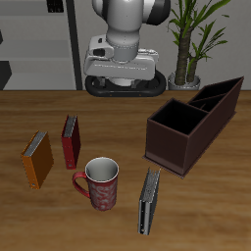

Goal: Place the red mug into the left desk caddy's left compartment

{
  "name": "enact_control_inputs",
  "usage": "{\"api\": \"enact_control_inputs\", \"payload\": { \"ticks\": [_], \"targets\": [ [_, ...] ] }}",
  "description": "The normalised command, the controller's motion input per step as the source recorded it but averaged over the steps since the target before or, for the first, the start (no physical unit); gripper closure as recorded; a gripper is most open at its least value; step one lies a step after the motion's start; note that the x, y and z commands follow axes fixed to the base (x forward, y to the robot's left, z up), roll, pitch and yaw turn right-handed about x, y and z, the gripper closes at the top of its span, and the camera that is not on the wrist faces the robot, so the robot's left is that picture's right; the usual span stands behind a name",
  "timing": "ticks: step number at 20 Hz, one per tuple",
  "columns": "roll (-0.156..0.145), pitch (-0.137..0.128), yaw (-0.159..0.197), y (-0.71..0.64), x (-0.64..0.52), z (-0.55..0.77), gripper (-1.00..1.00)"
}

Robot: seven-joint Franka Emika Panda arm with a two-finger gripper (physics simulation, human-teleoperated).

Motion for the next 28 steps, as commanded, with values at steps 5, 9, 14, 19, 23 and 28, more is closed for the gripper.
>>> {"api": "enact_control_inputs", "payload": {
  "ticks": [5,9,14,19,23,28],
  "targets": [
    [0.008,-0.006,-0.012,-0.17,0.25,0.10,-1.00],
    [0.025,-0.045,0.034,-0.24,0.47,0.24,-1.00],
    [-0.018,-0.021,0.021,-0.22,0.44,0.16,-1.00],
    [-0.040,-0.018,-0.034,-0.32,0.47,0.13,-1.00],
    [-0.028,-0.035,-0.056,-0.27,0.44,0.20,-1.00],
    [0.008,-0.062,-0.047,-0.01,0.31,0.16,-1.00]
  ]
}}
